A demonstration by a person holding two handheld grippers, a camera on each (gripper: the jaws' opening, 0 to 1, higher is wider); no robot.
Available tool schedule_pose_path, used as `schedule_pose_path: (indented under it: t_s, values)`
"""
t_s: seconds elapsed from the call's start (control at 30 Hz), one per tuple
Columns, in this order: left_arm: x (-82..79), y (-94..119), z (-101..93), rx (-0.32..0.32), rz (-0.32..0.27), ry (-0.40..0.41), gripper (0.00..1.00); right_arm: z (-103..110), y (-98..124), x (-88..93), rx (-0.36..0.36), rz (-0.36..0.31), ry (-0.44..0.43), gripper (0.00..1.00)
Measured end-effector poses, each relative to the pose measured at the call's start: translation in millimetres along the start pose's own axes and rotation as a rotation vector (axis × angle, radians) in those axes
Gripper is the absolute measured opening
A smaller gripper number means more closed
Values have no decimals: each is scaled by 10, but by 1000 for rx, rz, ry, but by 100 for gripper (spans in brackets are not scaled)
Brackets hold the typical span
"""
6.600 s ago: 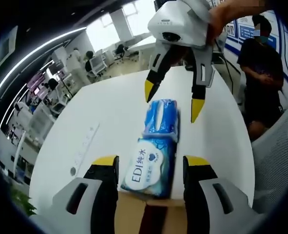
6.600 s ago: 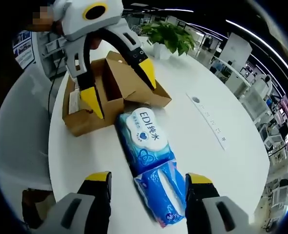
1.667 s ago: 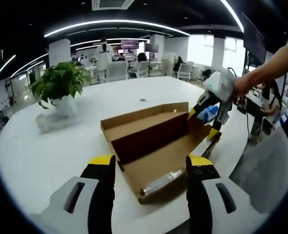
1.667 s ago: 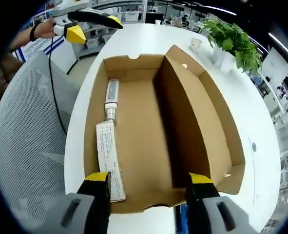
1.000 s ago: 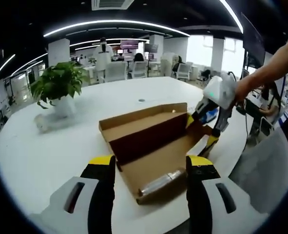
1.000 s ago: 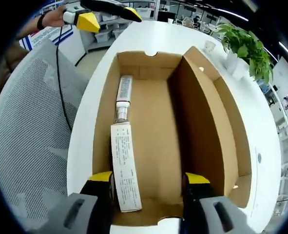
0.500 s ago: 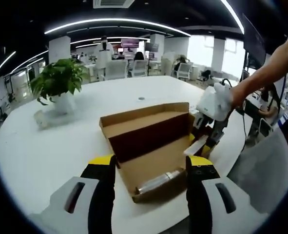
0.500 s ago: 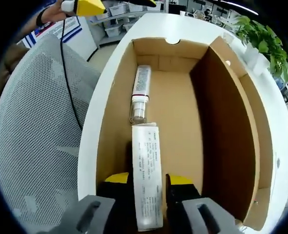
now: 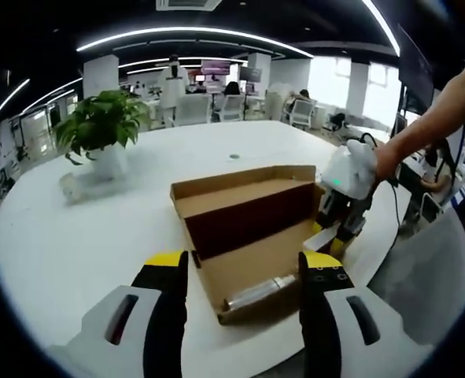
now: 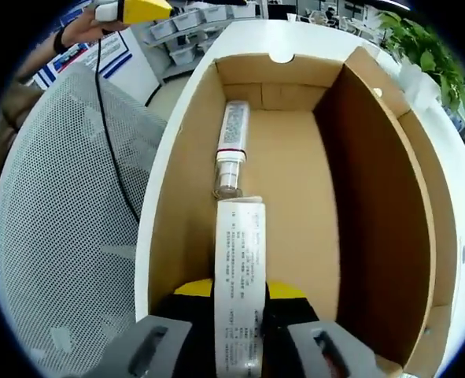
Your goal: Operate the shoe box by opening the lid, removing the specified soft item, and placing it in the target area until the item is outside and the box remains undamaged.
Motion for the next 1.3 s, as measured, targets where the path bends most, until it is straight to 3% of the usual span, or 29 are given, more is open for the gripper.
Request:
schedule_pose_path:
  t_s: [0.27, 0.53, 1.0, 1.17, 1.3]
  values:
    - [2, -43, -21, 10, 7, -7, 56, -59, 86, -35, 22, -40, -35, 18]
    - [16, -32, -28, 13, 8, -3, 56, -152, 310, -127, 45, -112, -82, 18]
    - [-19, -47, -61, 26, 6, -11, 56, -209, 791, -293, 129, -164, -45, 18]
    - [-56, -83, -61, 34, 6, -21, 56, -218, 979, -300, 153, -194, -48, 18]
    - [-112, -122, -85, 47, 2, -35, 56, -255, 1129, -205, 180, -202, -64, 18]
Point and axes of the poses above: the point that each gripper's makers call its tool centre point, and the gripper's own axes: y roughly backward along the fingers, z roughly to its left, x roughly out of its underside, the point moved 6 cm from there along y, roughly backward along the fingers, and after that the axes turned 4 degrees about z, right-handed, at the moved point
